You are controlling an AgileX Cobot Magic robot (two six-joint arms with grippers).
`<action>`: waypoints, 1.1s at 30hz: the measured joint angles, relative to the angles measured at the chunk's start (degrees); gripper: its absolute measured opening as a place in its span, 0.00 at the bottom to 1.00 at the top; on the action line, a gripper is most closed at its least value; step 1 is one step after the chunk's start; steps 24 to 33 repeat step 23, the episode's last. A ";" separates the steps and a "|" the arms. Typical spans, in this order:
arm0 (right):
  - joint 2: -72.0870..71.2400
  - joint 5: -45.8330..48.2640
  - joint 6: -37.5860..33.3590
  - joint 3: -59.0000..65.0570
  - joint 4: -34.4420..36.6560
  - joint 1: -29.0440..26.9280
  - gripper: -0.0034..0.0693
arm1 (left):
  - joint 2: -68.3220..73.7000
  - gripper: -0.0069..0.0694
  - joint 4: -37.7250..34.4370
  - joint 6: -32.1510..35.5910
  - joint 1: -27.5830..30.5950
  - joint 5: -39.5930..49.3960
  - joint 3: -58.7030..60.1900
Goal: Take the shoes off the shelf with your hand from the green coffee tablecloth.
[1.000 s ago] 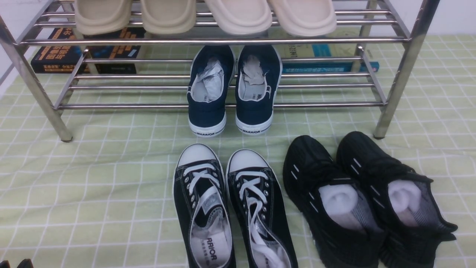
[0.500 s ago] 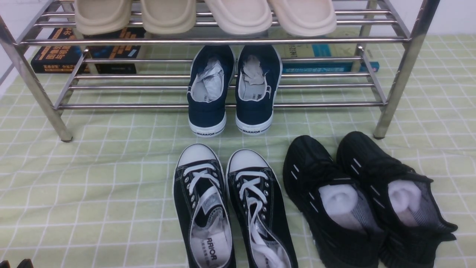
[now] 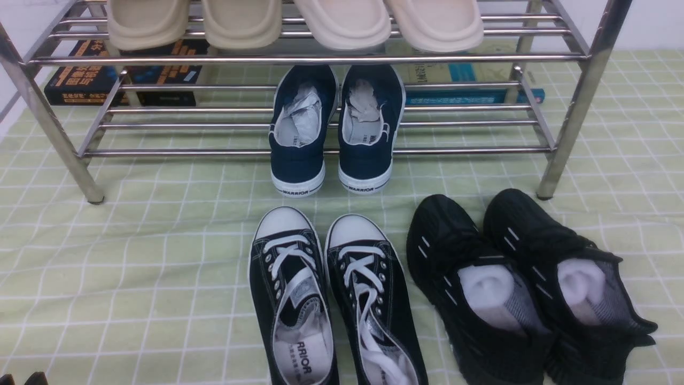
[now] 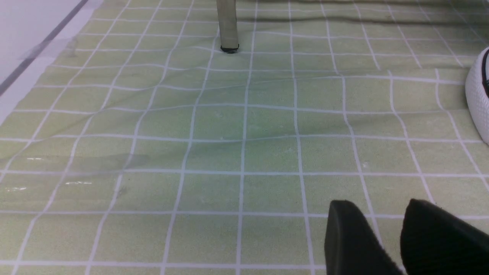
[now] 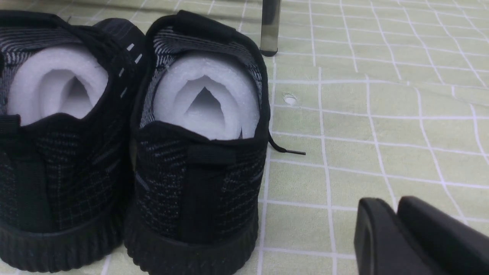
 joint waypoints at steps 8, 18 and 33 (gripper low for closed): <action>0.00 0.00 0.00 0.00 0.00 0.00 0.20 | 0.00 0.40 0.00 0.00 0.00 0.00 0.00; 0.00 0.00 0.00 0.00 0.00 0.00 0.21 | 0.00 0.40 0.00 0.00 0.00 0.00 0.00; 0.00 0.00 0.00 0.00 0.00 0.00 0.22 | 0.00 0.40 0.00 0.00 0.00 0.00 0.00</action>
